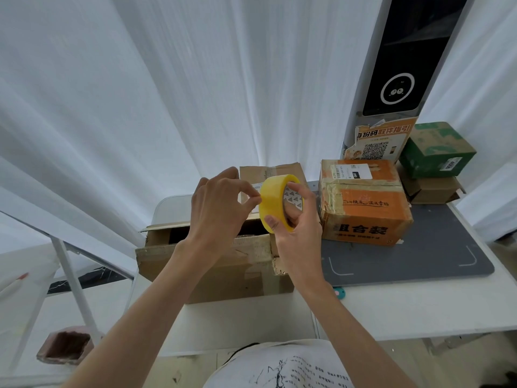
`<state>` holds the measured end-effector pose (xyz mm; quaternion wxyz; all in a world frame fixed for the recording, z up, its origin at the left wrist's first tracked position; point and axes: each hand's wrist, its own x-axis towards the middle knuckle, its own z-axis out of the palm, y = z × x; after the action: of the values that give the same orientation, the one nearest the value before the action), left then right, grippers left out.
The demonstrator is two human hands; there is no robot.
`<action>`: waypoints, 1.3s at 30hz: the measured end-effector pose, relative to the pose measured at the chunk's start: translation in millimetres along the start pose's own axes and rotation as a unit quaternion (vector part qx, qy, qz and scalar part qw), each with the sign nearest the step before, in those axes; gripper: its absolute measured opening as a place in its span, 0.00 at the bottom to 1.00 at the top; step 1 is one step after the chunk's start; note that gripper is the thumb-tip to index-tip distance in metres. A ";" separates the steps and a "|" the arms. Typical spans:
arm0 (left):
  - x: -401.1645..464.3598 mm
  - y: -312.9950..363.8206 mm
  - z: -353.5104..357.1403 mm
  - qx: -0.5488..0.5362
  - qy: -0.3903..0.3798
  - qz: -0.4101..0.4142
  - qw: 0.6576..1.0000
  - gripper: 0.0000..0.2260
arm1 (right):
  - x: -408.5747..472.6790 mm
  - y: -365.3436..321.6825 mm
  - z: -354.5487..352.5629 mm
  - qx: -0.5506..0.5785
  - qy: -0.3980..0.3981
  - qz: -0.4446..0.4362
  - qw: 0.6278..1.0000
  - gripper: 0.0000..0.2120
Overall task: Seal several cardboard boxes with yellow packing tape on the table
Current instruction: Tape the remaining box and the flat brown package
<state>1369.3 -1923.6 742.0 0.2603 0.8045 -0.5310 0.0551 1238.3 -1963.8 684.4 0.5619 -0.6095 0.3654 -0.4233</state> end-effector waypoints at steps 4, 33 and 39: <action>4.1 1.6 -2.5 0.015 -0.016 0.006 1.000 0.05 | 0.6 1.7 -0.7 -0.024 -0.004 -0.004 1.000 0.30; 7.5 -9.1 8.1 -0.098 -0.093 -0.001 0.991 0.15 | 3.1 10.4 -9.1 -0.026 -0.037 0.030 0.999 0.18; 6.1 0.2 9.1 -0.065 -0.063 -0.029 0.995 0.16 | 2.6 8.2 -7.0 -0.016 -0.029 0.032 0.999 0.18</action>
<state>1370.0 -1933.0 736.4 0.2791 0.8028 -0.5256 -0.0379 1233.0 -1969.6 676.6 0.5759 -0.6184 0.3746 -0.3815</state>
